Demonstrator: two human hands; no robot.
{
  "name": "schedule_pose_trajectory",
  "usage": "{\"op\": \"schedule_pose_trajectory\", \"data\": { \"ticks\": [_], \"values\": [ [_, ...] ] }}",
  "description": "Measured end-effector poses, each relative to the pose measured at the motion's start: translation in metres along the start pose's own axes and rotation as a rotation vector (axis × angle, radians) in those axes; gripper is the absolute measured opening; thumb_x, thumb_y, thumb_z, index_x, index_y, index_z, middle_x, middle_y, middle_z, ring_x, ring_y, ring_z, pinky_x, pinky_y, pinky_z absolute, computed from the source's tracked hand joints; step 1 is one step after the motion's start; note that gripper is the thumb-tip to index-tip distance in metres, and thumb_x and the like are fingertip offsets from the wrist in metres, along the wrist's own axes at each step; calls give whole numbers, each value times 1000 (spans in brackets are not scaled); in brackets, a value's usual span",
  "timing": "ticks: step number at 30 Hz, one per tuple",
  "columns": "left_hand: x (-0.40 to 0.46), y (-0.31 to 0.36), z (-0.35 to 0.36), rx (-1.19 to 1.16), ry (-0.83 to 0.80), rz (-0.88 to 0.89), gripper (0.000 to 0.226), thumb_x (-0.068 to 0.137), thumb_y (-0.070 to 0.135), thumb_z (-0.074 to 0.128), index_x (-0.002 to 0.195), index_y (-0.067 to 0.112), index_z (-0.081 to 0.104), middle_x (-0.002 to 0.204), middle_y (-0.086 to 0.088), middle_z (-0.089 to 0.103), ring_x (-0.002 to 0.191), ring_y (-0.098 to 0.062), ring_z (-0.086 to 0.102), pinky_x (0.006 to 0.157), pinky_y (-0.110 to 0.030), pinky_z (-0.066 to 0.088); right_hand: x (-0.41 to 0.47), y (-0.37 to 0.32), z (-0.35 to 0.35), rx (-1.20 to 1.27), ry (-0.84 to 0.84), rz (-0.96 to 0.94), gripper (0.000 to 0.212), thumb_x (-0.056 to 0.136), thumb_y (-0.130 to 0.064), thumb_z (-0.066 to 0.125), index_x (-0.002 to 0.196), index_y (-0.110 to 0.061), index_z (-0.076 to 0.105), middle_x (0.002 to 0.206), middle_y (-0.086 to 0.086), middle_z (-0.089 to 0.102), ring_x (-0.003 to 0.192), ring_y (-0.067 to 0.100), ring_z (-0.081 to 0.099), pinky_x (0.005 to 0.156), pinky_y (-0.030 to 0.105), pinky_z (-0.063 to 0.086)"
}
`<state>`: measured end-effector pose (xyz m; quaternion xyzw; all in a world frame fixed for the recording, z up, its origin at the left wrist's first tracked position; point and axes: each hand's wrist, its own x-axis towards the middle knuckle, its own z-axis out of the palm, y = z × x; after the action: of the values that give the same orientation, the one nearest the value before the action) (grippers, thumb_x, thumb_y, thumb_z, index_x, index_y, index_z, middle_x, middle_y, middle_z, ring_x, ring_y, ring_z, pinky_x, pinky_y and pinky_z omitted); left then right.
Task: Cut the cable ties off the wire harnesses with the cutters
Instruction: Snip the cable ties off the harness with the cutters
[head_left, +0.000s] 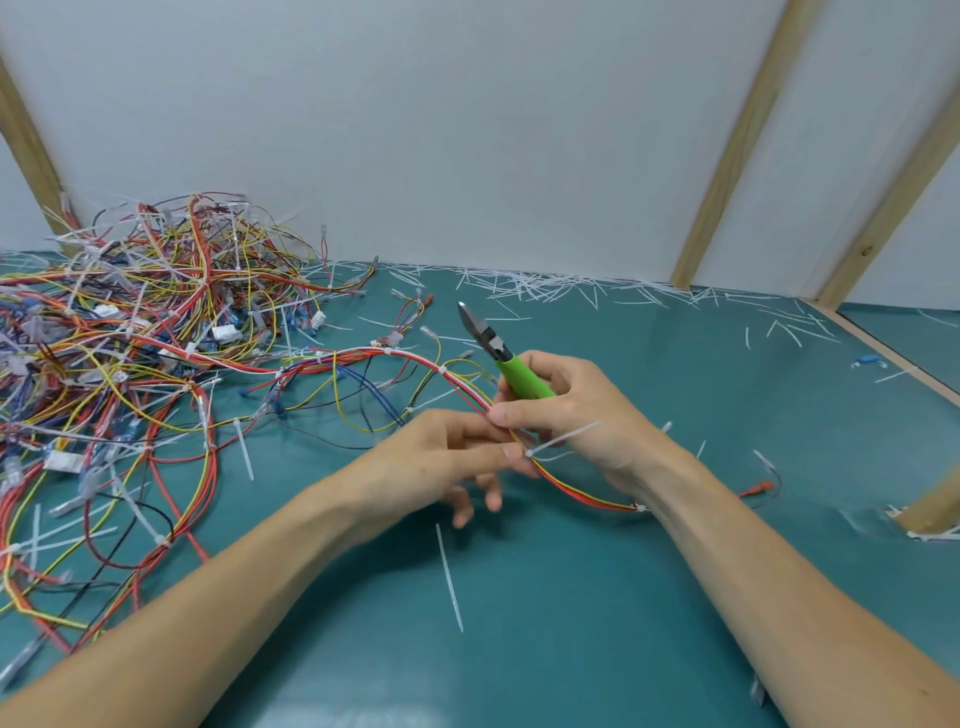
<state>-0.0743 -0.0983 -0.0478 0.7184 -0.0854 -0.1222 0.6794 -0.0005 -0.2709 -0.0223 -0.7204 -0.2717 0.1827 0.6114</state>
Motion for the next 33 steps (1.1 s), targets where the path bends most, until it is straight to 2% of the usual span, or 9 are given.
{"op": "schedule_pose_trajectory", "data": {
  "ticks": [3, 5, 7, 10, 14, 19, 24, 28, 33],
  "values": [
    [2, -2, -1, -95, 44, 11, 15, 85, 32, 72, 91, 19, 77, 87, 4, 74, 55, -9, 49, 45, -19, 37, 0, 0, 3, 62, -31, -11, 20, 85, 0, 77, 87, -12, 62, 76, 3, 66, 58, 12, 56, 55, 19, 47],
    [3, -3, -3, -112, 50, 23, 10, 85, 33, 75, 86, 24, 78, 72, 9, 69, 50, -6, 43, 44, -16, 33, -1, -2, 3, 42, -40, -4, 17, 84, -10, 78, 87, -14, 62, 74, 4, 64, 59, 16, 57, 55, 20, 43],
    [3, -2, -6, -103, 82, 40, 10, 85, 34, 77, 84, 24, 76, 70, 8, 65, 47, -7, 40, 42, -16, 30, -1, -4, 4, 19, -27, 24, 17, 82, -23, 76, 89, -18, 62, 74, 7, 59, 63, 21, 54, 55, 25, 36],
    [4, 1, -10, -98, 184, 48, 15, 82, 35, 78, 77, 22, 73, 74, 0, 65, 44, -11, 39, 42, -17, 27, -1, -5, 4, 52, 100, 29, 17, 82, -32, 77, 91, -20, 69, 80, 2, 62, 65, 12, 46, 57, 25, 35],
    [5, 3, -14, -114, 341, 46, 23, 87, 34, 74, 69, 22, 69, 65, 0, 61, 40, -12, 39, 40, -17, 28, 2, -8, 2, 23, 354, 20, 19, 92, -39, 72, 95, -21, 69, 98, -4, 78, 69, 7, 54, 67, 27, 45],
    [6, 2, -23, -186, 538, 47, 25, 93, 27, 68, 85, 3, 64, 65, -1, 63, 43, -12, 52, 37, -20, 35, 5, -14, -17, 68, 517, 63, 27, 90, -48, 72, 92, -21, 70, 84, -8, 74, 66, 8, 61, 66, 29, 48],
    [6, 1, -28, -215, 650, 39, 25, 95, 24, 68, 75, 10, 62, 66, -2, 68, 58, -14, 70, 40, -22, 47, 1, -10, -30, -230, 412, -38, 26, 86, -46, 77, 90, -21, 72, 79, -9, 73, 66, 5, 61, 70, 26, 47],
    [5, 2, -29, -234, 661, 38, 22, 96, 24, 66, 83, 7, 64, 69, -2, 72, 70, -19, 76, 47, -24, 54, -3, -6, -30, -594, 258, -104, 35, 74, -62, 81, 85, -30, 71, 74, -17, 69, 67, 3, 58, 65, 19, 44],
    [6, 4, -28, -256, 672, 34, 22, 95, 23, 67, 83, 4, 67, 74, -7, 76, 76, -24, 77, 52, -24, 57, -4, 2, -24, -882, 254, -71, 50, 64, -83, 67, 86, -38, 68, 80, -19, 71, 82, 5, 64, 78, 37, 55]
  ]
}}
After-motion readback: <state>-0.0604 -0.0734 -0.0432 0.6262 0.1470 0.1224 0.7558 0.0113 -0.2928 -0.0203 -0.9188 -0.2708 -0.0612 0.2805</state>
